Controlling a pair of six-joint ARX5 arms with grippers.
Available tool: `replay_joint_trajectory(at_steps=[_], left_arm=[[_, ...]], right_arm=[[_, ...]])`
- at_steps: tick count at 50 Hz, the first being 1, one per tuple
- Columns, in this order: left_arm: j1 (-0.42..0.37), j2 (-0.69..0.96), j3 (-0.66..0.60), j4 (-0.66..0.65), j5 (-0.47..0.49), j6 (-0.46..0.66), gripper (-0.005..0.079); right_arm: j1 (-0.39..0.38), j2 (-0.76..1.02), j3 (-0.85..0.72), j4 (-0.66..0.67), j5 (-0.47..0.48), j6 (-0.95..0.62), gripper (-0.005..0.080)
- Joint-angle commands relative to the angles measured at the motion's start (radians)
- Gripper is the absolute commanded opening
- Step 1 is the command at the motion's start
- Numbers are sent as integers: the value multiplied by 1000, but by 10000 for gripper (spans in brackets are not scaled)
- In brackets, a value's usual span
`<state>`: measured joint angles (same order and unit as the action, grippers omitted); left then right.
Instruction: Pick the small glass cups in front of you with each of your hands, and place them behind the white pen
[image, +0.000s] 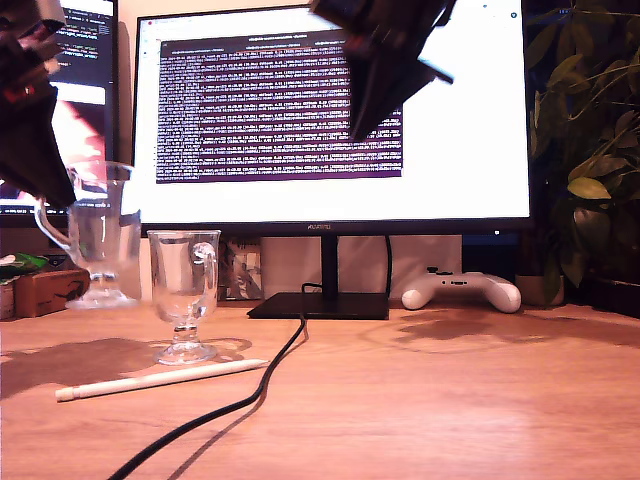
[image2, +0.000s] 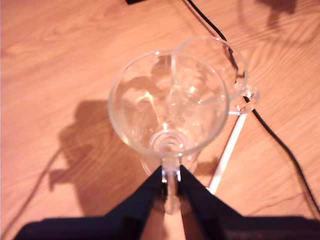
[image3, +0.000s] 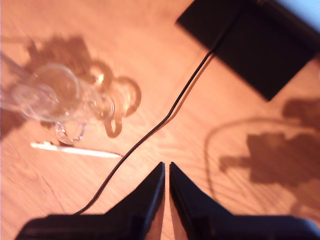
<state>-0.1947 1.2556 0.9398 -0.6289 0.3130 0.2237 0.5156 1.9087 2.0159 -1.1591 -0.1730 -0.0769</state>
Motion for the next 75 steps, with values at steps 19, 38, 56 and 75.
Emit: replay_joint_trajectory(at_steps=[19,38,56,75], left_arm=[[-5,-16,-92,81,1,21,-24],[-5,18,-97,94,-7,31,-24],[-5,56,-97,87,-7,31,-24],[-24,74,-97,79,-7,31,-24]], right_arm=[[-2,10,8,6,-4,-4,-13],[-1,10,8,6,-13,-3,-13],[-1,10,8,6,-38,-4,-13],[-1,10,8,5,-39,-4,-13]])
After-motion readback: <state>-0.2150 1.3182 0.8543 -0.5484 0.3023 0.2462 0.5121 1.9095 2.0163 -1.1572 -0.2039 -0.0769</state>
